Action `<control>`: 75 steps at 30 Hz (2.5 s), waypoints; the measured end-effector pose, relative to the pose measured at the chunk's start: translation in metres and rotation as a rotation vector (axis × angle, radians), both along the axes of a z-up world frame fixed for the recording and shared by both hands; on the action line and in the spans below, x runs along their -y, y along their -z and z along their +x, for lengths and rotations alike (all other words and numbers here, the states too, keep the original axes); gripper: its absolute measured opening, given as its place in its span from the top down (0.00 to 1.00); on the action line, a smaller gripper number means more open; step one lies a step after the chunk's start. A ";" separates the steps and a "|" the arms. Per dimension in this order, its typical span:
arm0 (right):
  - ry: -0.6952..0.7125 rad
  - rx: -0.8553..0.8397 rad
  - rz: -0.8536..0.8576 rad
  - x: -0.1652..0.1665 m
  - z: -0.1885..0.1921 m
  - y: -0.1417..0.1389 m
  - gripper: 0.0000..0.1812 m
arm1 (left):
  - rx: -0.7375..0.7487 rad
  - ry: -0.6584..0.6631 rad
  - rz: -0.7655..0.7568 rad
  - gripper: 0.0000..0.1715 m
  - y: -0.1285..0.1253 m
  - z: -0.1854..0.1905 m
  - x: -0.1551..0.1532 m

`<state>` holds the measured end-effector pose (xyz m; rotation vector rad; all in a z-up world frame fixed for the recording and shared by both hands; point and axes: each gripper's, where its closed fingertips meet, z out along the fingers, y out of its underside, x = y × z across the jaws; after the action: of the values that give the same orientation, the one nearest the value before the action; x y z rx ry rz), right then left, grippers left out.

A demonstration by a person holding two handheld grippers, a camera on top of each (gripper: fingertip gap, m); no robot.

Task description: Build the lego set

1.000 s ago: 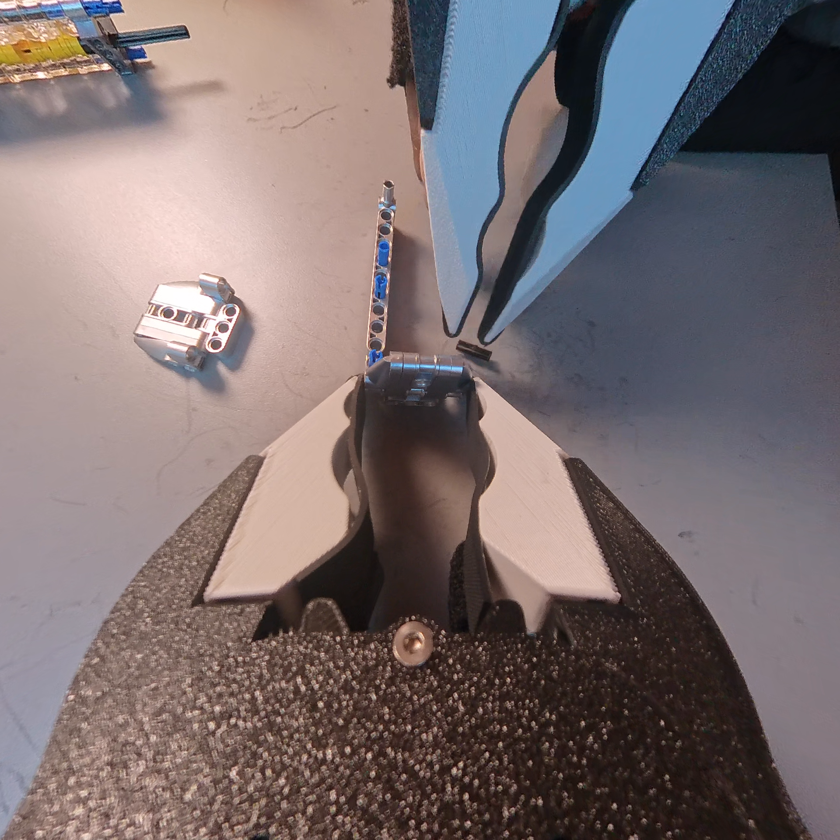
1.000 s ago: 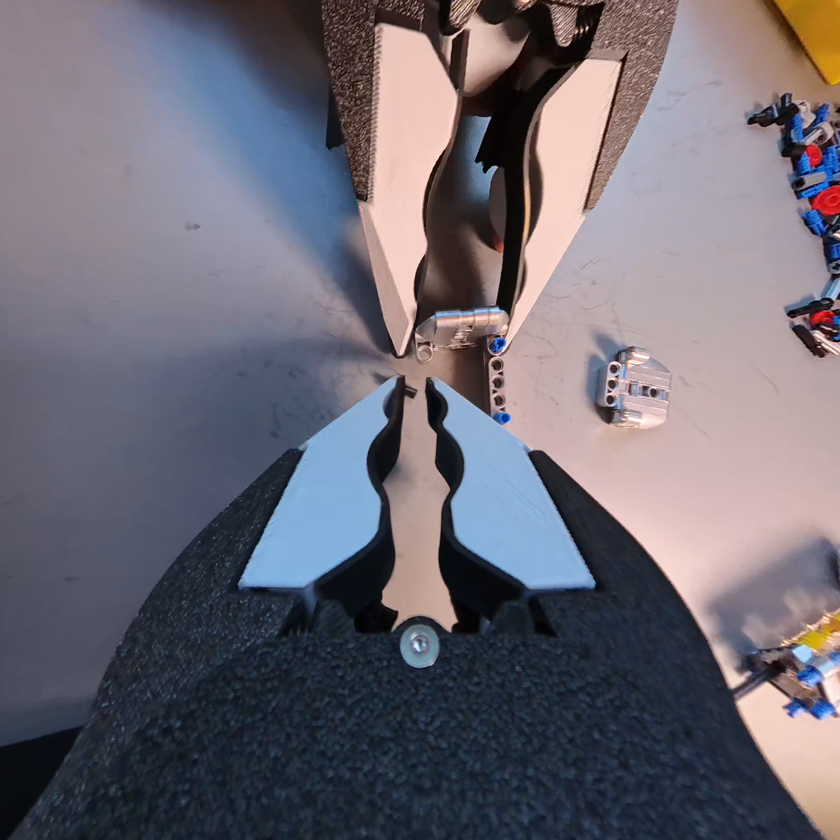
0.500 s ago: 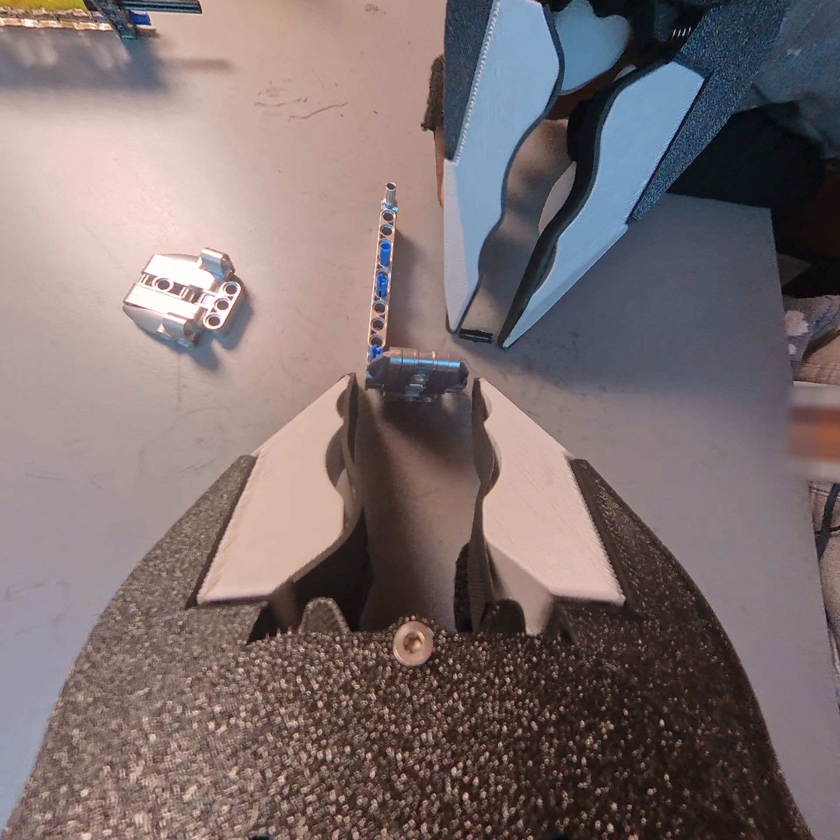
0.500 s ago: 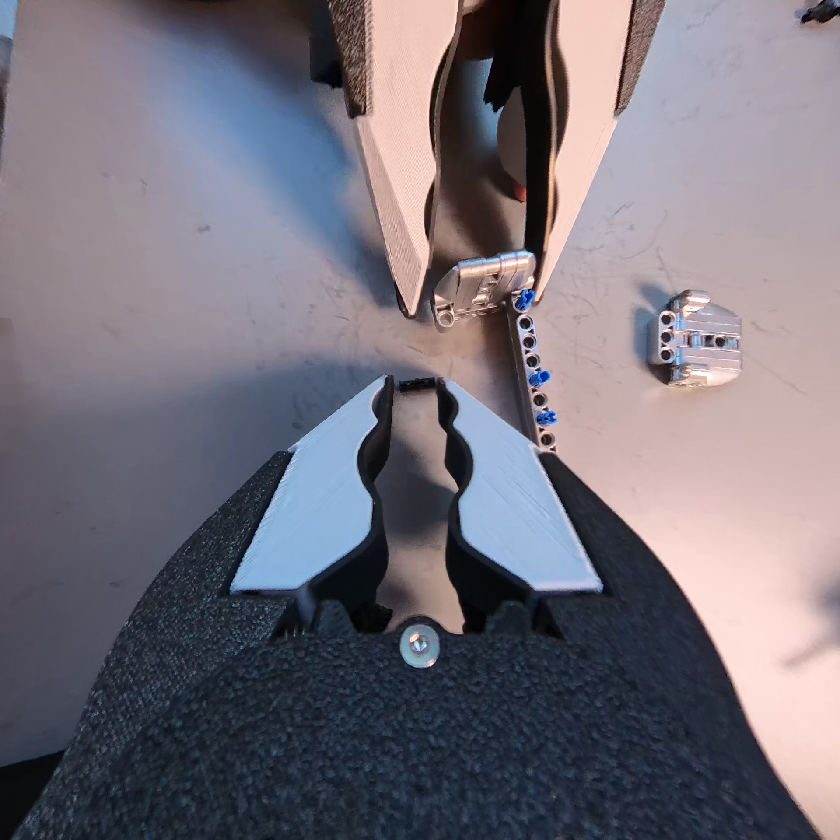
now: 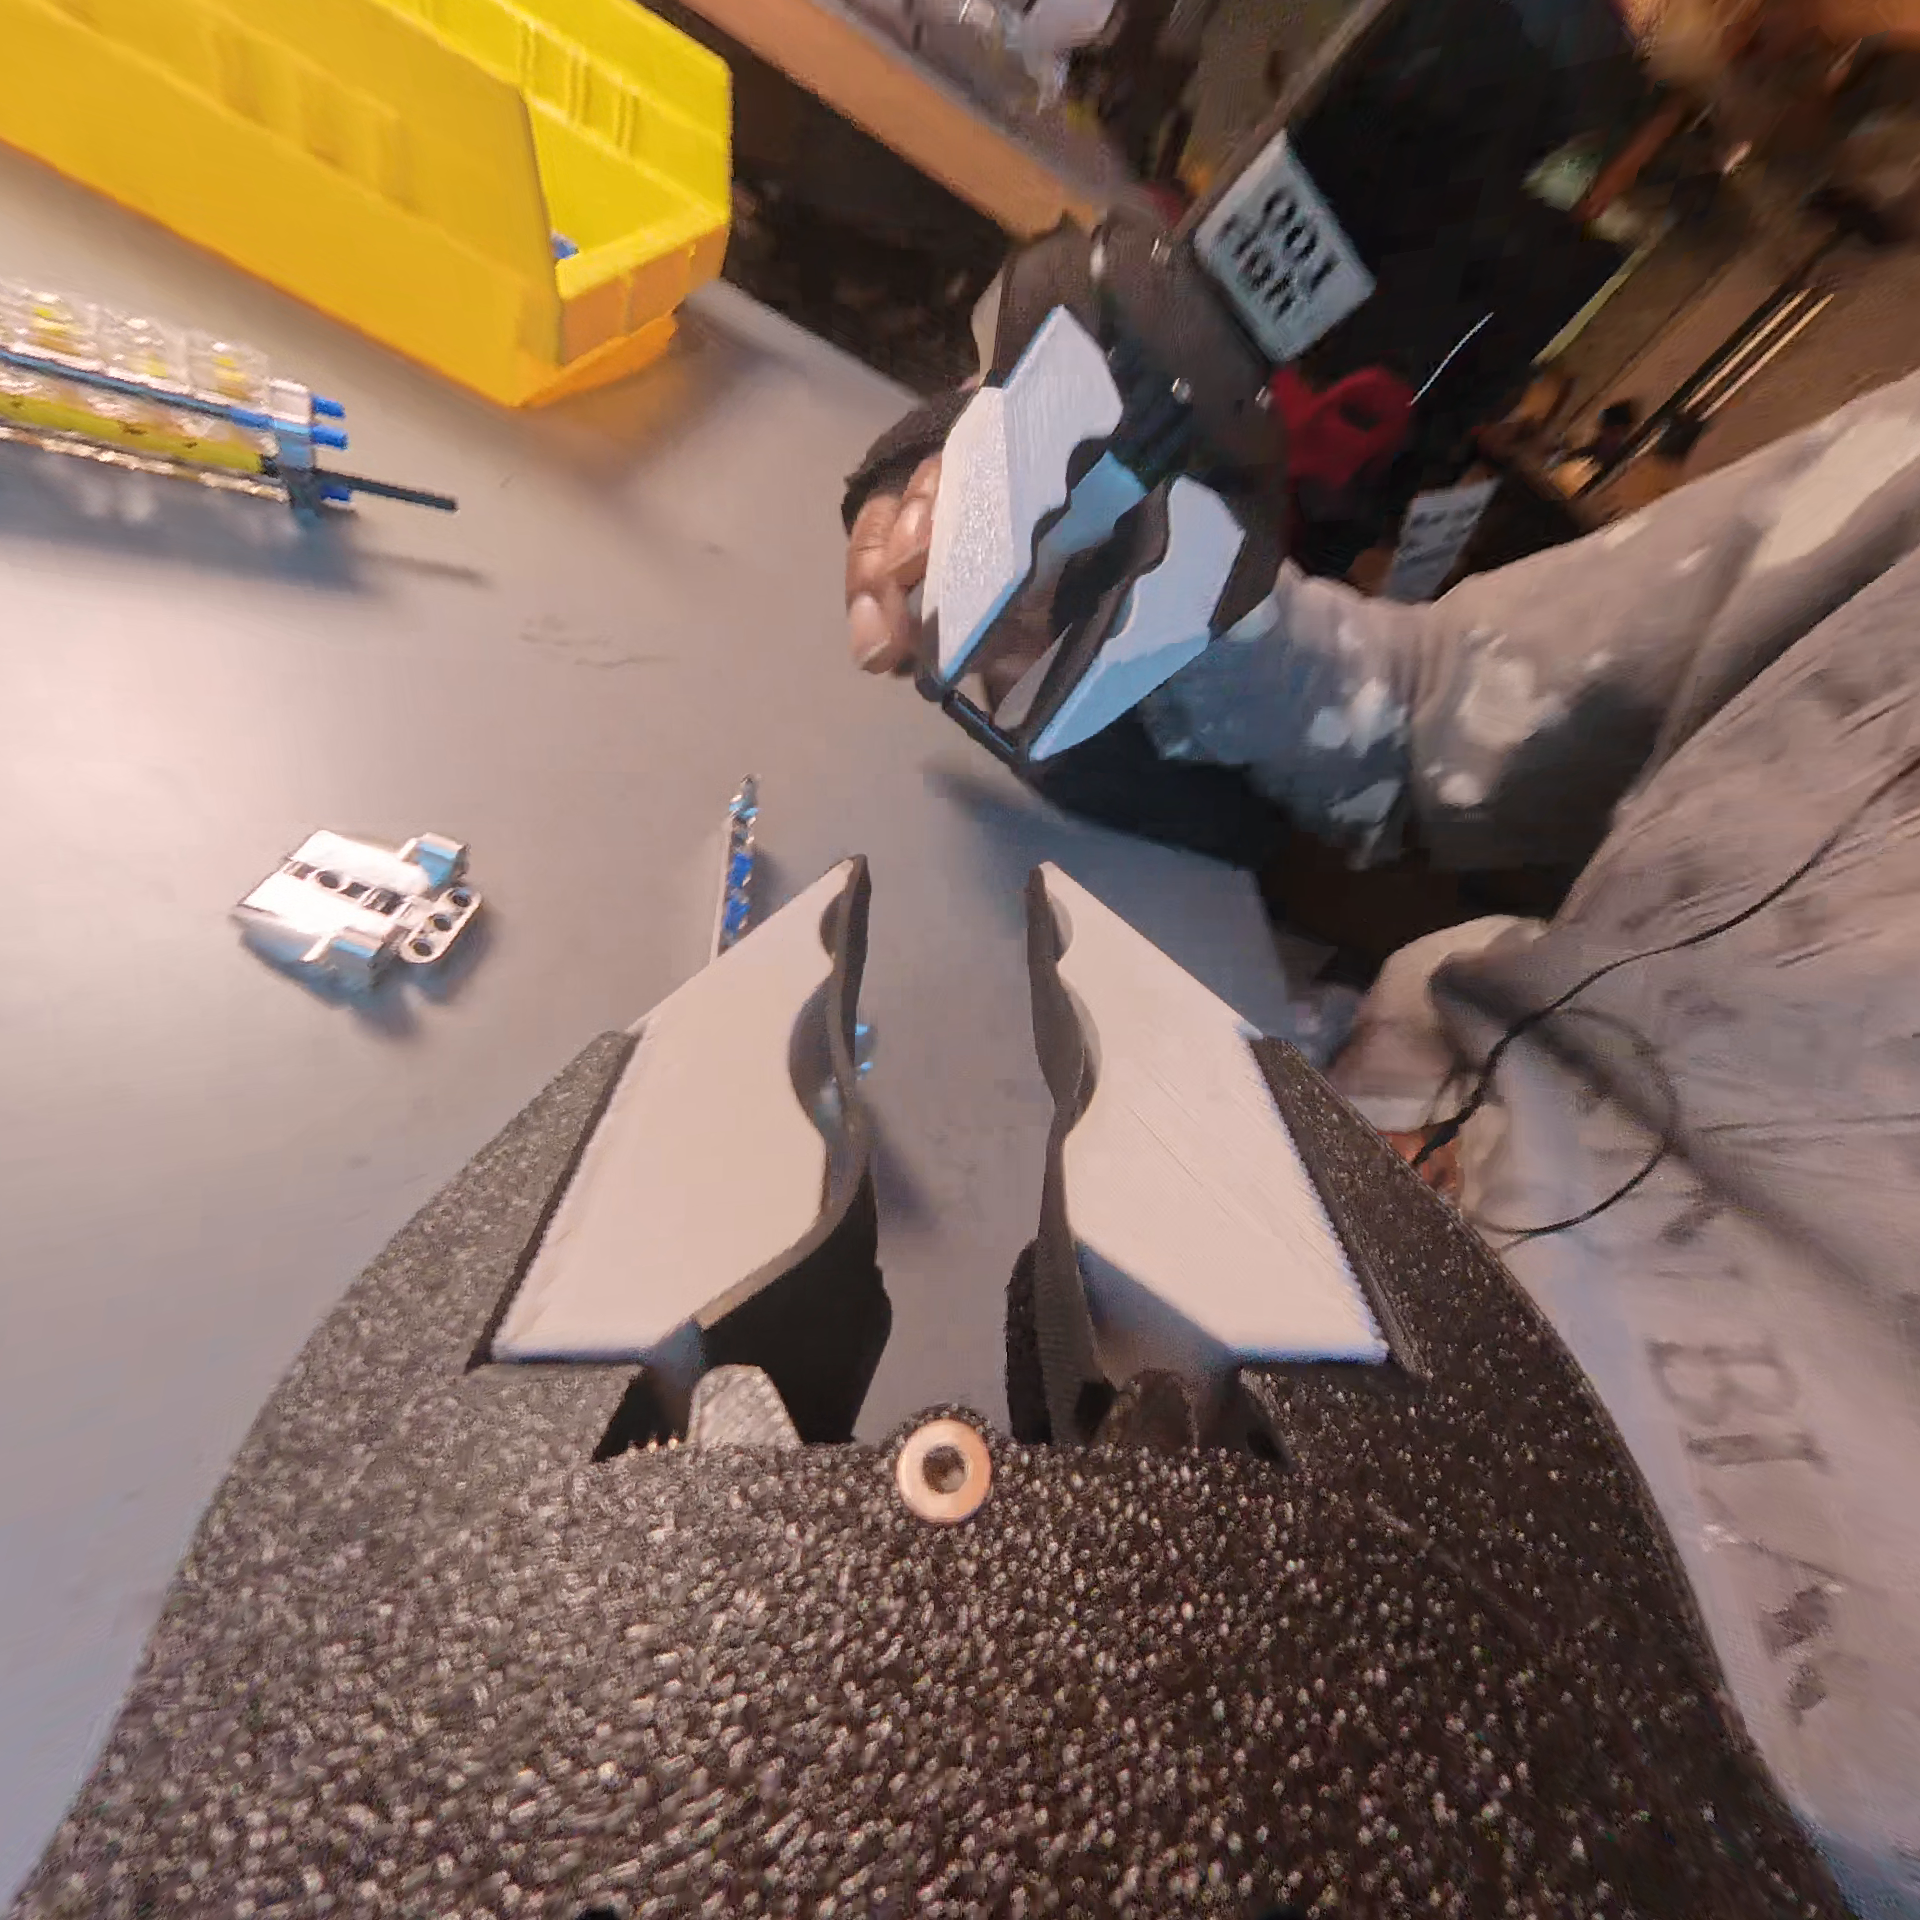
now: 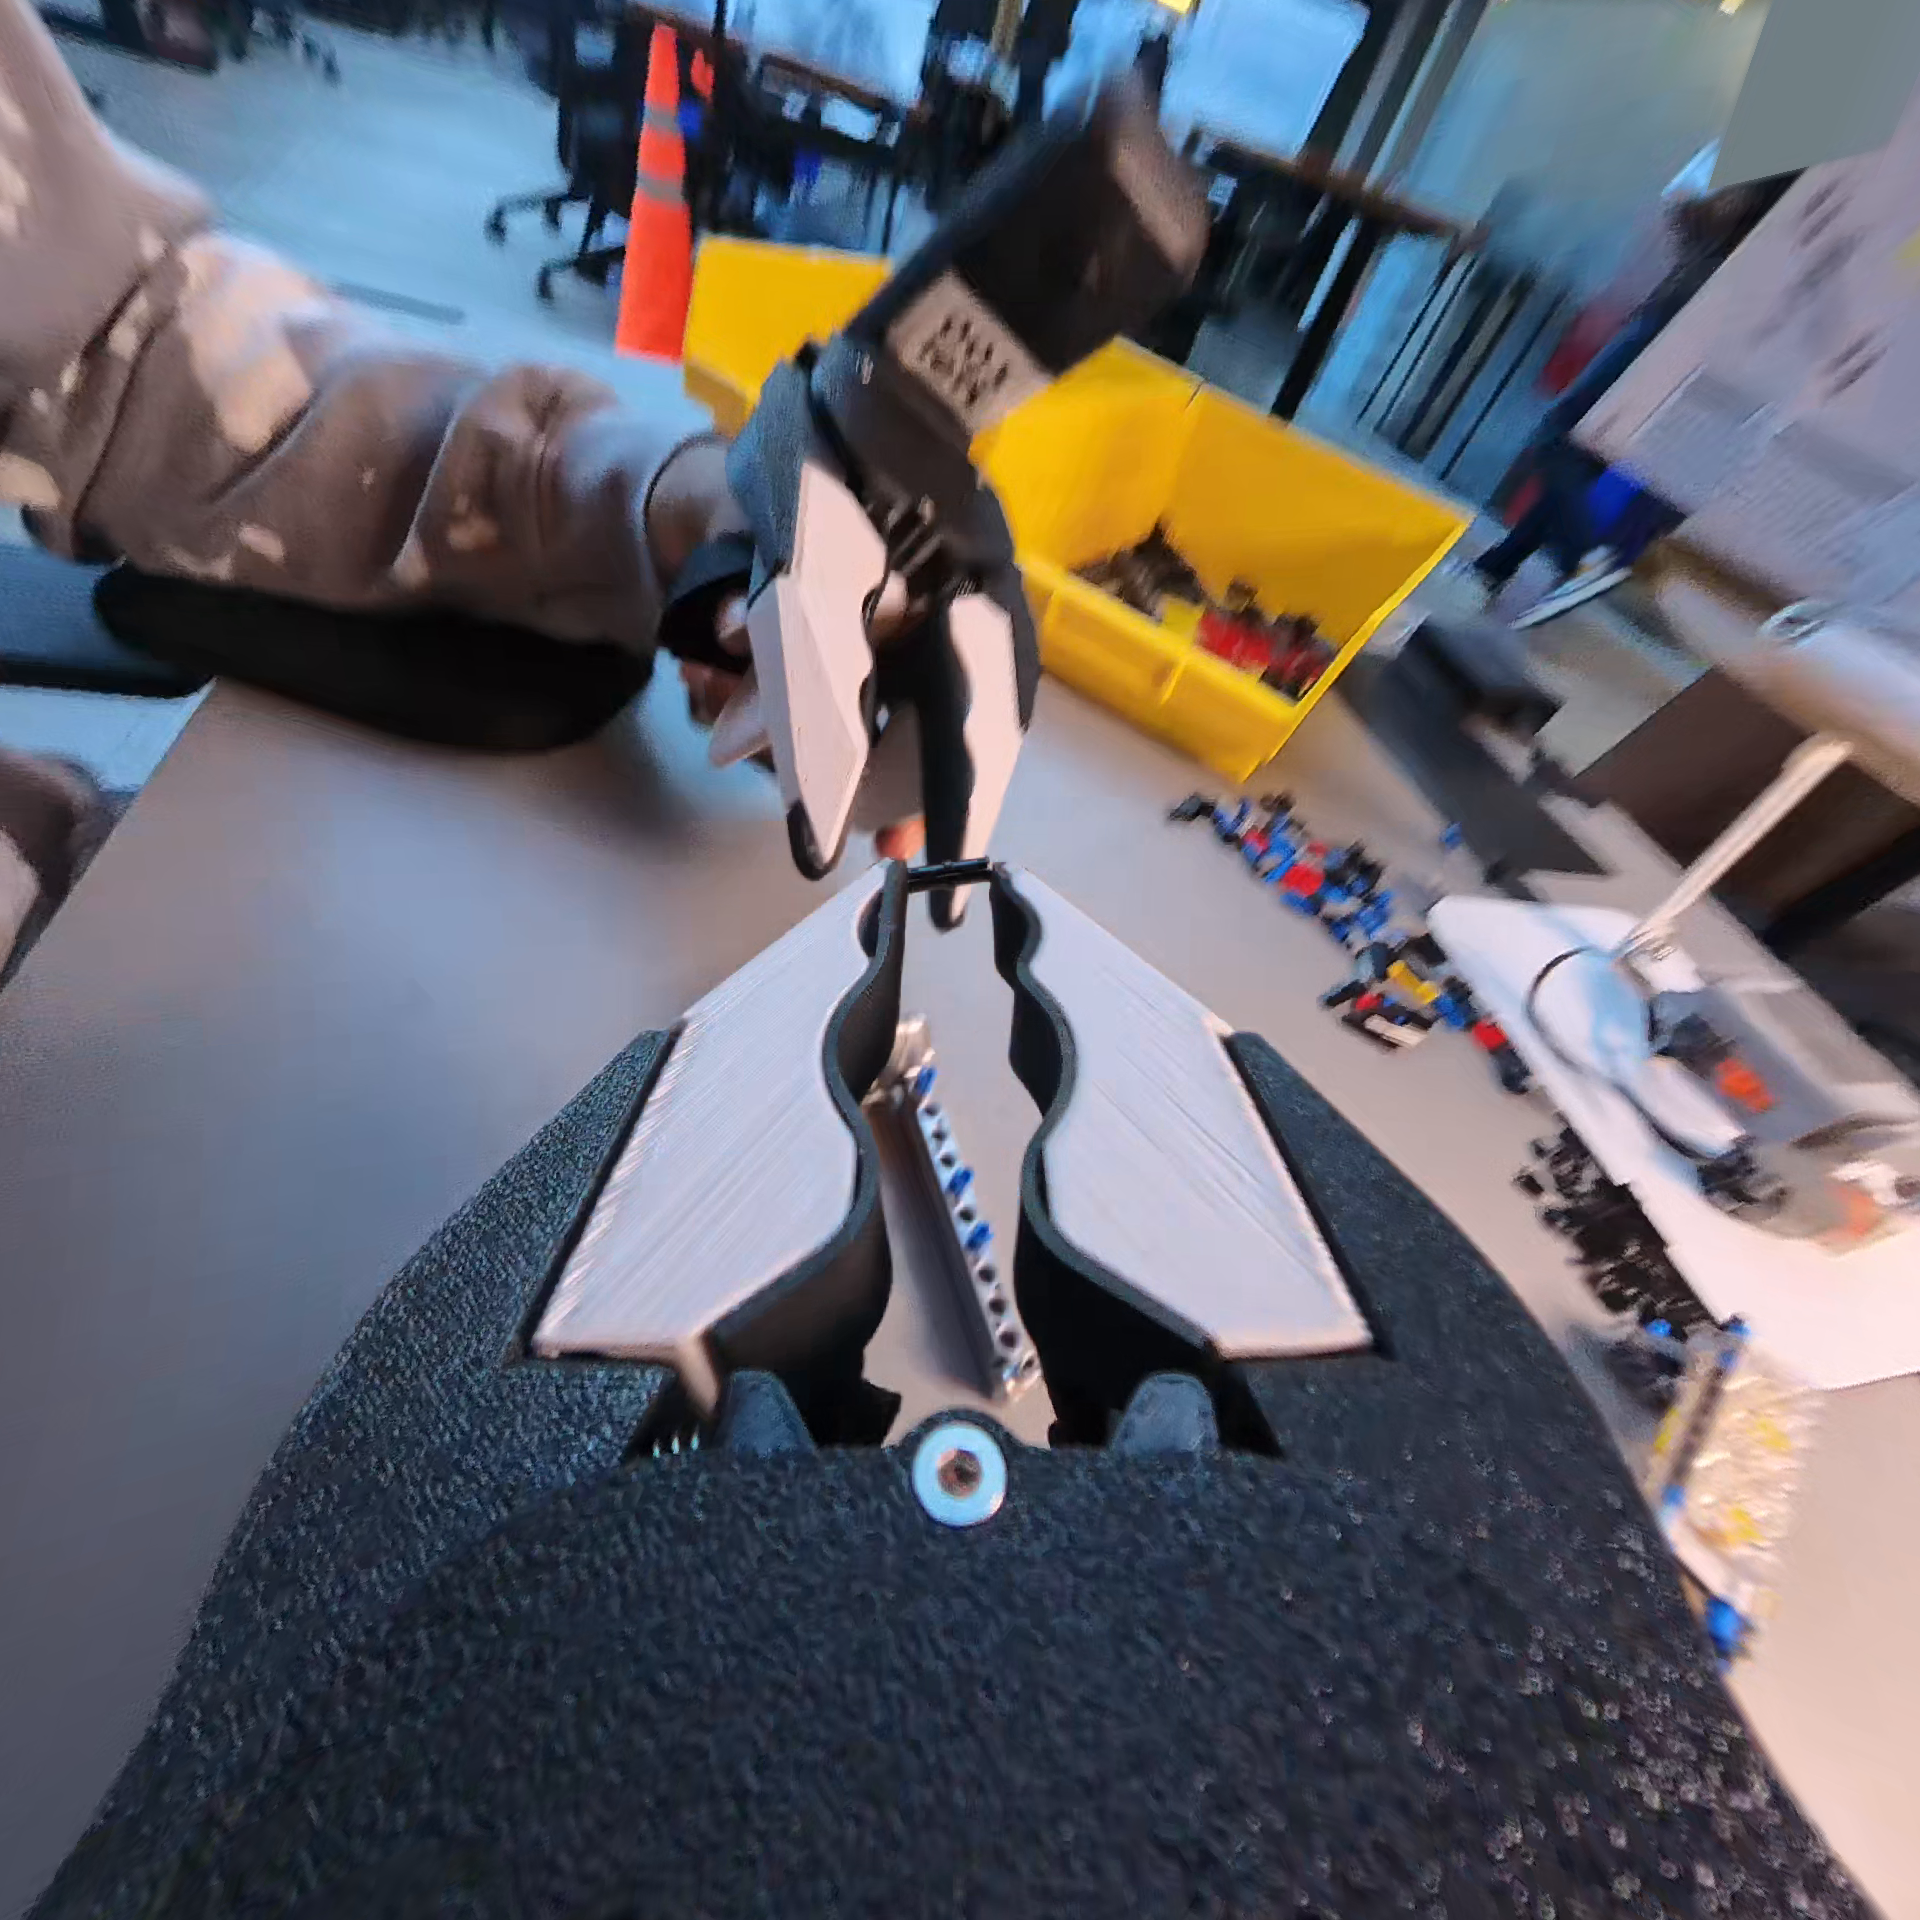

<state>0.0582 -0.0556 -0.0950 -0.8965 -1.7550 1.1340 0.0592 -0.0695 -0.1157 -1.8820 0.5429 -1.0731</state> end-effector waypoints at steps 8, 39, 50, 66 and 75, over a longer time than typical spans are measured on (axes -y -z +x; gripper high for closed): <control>0.027 -0.189 -0.028 0.008 -0.002 -0.034 0.92 | 0.550 0.073 -0.102 0.92 -0.054 0.004 0.004; -0.045 -0.109 0.005 0.024 0.000 -0.018 0.90 | 0.195 0.071 0.009 0.99 -0.029 0.006 0.010; -0.274 0.229 0.136 0.054 0.026 0.048 0.95 | -0.121 0.313 -0.082 0.99 0.028 0.032 0.046; -0.320 0.210 0.216 0.069 0.027 0.053 0.97 | -0.086 0.398 -0.154 0.99 0.034 0.037 0.059; -0.326 0.201 0.218 0.071 0.027 0.052 0.98 | -0.062 0.407 -0.179 0.99 0.033 0.036 0.061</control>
<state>0.0848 -0.1267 -0.1475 -0.6234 -2.2017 1.0540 0.0956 -0.1302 -0.1491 -2.0151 0.9203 -1.3644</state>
